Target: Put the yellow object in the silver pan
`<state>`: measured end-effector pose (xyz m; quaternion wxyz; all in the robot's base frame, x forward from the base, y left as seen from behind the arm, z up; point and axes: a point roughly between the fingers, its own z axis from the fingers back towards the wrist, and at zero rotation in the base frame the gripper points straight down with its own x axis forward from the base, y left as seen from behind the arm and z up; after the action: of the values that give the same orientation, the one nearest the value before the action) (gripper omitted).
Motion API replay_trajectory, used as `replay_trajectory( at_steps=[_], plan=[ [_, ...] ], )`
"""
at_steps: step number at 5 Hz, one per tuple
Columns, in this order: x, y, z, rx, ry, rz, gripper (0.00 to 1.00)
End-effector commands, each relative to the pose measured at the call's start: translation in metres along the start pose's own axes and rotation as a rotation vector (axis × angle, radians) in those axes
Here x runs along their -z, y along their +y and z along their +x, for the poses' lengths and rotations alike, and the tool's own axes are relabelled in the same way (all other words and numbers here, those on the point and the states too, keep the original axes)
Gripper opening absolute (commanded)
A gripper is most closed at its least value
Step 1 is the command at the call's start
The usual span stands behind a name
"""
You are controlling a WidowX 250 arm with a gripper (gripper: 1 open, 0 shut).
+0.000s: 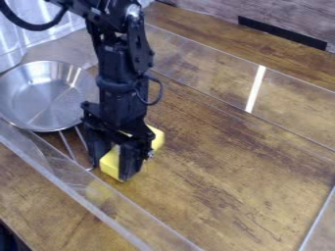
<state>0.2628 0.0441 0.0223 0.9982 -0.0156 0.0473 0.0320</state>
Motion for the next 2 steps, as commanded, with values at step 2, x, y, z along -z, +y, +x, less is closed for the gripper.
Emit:
replay_trajectory(
  at_steps=[2],
  plan=[
    [-0.0131,0.0097,0.0100,-0.018,-0.051,0.003,0.00]
  ],
)
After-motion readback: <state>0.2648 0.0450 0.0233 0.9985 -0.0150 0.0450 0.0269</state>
